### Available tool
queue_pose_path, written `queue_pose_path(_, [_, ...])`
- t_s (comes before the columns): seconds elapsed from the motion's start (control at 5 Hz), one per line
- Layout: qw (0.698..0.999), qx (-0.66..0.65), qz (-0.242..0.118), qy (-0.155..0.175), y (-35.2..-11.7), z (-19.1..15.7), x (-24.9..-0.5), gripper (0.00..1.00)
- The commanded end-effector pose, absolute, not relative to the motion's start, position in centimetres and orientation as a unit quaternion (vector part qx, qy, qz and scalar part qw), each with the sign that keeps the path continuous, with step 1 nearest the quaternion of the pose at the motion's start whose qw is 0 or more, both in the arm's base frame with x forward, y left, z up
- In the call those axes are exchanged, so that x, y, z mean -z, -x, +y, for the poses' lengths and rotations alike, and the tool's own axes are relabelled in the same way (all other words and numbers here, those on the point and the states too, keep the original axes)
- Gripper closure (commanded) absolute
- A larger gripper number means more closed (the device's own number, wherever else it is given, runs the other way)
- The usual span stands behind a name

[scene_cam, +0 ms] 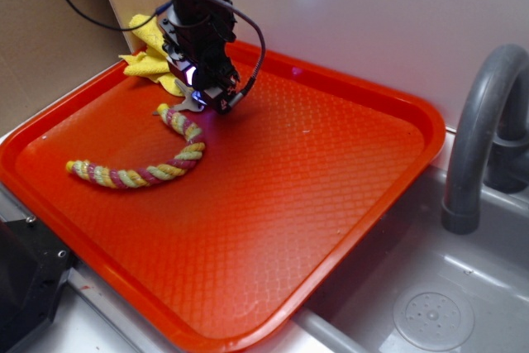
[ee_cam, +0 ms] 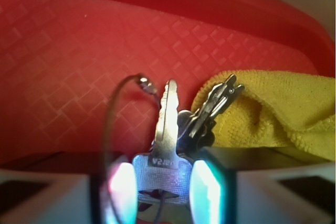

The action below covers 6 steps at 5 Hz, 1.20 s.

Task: Grab the silver keys.

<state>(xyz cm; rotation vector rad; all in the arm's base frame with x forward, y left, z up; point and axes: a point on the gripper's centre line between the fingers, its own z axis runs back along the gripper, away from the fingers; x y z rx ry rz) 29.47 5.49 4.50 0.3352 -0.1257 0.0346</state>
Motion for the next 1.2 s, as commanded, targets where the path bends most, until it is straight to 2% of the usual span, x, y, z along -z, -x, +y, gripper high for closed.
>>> queue_pose_path(0.0, [0.983,-0.042,-0.086,-0.156,-29.1,7.1,-10.0,1.00])
queue_pose_path(0.2, [0.990,-0.074,-0.092,-0.082,-27.1,7.2,-14.8,1.00])
queue_pose_path(0.4, [0.990,-0.056,-0.131,-0.013,-23.9,3.7,-19.5,1.00])
queue_pose_path(0.6, [0.989,-0.046,-0.143,0.005,-22.2,1.6,-24.5,1.00])
queue_pose_path(0.8, [0.987,-0.031,-0.155,0.025,-21.4,0.6,-27.6,1.00])
queue_pose_path(1.0, [0.988,-0.032,-0.147,0.019,-21.2,-0.1,-26.6,1.00])
